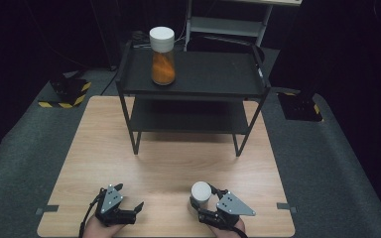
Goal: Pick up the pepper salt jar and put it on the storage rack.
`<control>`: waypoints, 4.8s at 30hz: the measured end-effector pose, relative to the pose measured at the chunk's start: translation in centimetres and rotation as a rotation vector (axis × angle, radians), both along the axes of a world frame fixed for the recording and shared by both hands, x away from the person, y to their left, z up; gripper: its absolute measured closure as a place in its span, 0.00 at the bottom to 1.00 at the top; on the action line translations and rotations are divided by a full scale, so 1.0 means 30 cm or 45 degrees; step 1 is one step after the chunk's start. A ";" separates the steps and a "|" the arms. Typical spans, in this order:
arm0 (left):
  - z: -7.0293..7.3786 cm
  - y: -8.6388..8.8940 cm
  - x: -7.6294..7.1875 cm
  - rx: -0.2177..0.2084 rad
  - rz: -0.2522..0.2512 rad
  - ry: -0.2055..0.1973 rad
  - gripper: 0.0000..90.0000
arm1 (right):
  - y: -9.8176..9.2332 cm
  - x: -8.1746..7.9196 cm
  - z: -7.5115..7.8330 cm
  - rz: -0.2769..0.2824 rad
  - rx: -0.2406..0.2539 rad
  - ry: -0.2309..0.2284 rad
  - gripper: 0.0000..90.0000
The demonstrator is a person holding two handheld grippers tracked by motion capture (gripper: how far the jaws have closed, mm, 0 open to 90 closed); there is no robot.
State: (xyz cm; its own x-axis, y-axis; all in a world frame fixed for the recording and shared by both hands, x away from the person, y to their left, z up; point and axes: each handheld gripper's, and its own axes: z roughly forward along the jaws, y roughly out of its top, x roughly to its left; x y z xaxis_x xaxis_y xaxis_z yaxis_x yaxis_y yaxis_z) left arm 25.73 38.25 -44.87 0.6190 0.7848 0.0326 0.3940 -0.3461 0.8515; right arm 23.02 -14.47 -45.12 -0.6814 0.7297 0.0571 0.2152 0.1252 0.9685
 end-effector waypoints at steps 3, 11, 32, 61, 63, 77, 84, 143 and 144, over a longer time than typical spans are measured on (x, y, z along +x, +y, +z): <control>0.001 -0.011 -0.005 0.012 0.004 -0.005 0.01 | -0.003 -0.002 -0.013 -0.001 0.013 -0.014 0.37; 0.006 -0.035 -0.008 0.042 0.019 -0.006 0.01 | -0.010 0.002 -0.016 0.002 0.021 -0.015 0.38; -0.002 -0.002 -0.034 -0.003 0.049 -0.011 0.01 | -0.032 -0.007 0.016 -0.071 0.009 -0.038 0.38; -0.005 0.017 -0.031 0.046 -0.052 -0.064 0.01 | -0.043 0.024 0.290 -0.240 0.028 -0.068 0.38; -0.006 0.021 -0.025 0.038 -0.058 -0.059 0.01 | -0.040 0.036 0.302 -0.234 0.019 -0.074 0.38; -0.002 -0.005 -0.008 0.069 -0.072 -0.063 0.01 | -0.028 0.094 0.375 -0.226 0.033 -0.134 0.38; 0.000 -0.003 0.002 0.061 -0.082 -0.048 0.01 | -0.022 0.100 0.430 -0.229 0.050 -0.164 0.38; -0.004 0.016 -0.023 0.018 -0.038 -0.037 0.01 | 0.002 0.342 0.856 -0.346 0.154 -0.258 0.38; -0.003 0.016 -0.025 0.019 -0.038 -0.036 0.01 | 0.002 0.348 0.862 -0.346 0.157 -0.254 0.38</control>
